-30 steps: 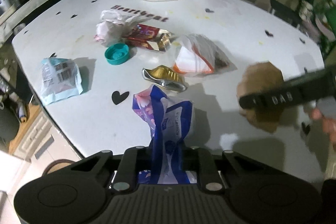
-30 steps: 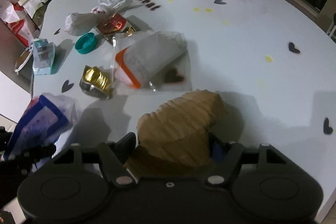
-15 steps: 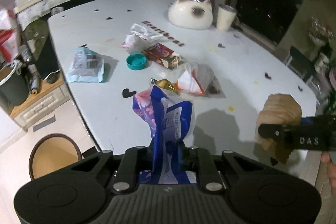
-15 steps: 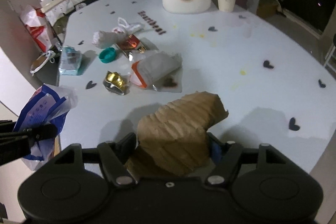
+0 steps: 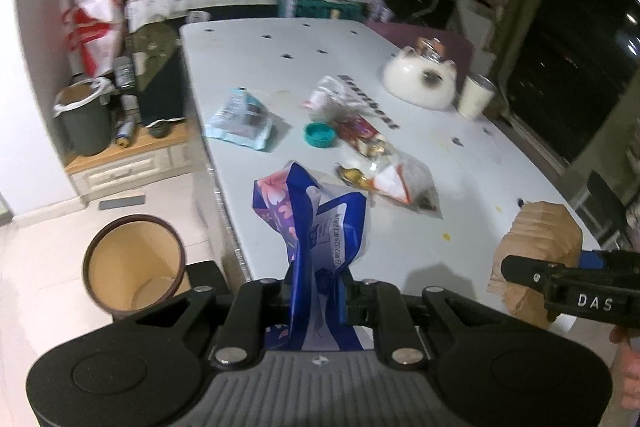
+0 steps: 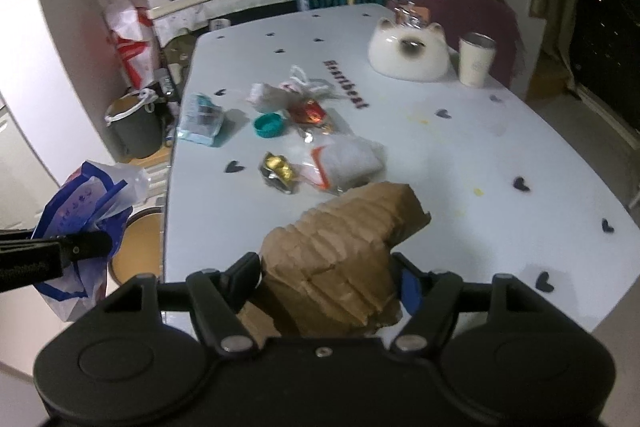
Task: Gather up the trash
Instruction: 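Carry both bags over the tan wastebasket with both tools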
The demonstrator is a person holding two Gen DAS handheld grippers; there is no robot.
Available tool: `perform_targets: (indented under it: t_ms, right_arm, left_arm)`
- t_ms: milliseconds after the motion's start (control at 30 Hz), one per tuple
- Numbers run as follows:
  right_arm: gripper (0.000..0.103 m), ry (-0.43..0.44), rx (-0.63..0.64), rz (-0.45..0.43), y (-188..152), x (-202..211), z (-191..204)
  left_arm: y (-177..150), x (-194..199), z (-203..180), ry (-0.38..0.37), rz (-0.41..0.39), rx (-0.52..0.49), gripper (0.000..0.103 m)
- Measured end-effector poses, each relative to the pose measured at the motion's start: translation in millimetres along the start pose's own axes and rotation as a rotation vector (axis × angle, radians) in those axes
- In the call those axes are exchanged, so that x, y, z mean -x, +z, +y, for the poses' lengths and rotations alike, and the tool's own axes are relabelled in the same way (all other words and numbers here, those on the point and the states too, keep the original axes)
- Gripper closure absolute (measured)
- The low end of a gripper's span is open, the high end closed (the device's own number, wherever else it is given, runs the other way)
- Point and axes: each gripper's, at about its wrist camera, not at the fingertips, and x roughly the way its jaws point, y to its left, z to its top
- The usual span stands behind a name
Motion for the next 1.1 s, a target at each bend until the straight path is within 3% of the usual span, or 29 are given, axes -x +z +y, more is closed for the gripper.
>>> perform_targets:
  t_ms: [567, 1100]
  right_arm:
    - [0.037, 0.163, 0.164, -0.007, 24.9, -20.0, 78.3]
    - [0.037, 0.201, 0.177, 0.081, 71.5, -109.5, 187.1]
  left_arm:
    - [-0.8, 33.8, 68.6, 0.17, -0.062, 0.193, 0.085]
    - [41.3, -13.7, 188.2, 0.224, 0.046, 0.238, 0.085]
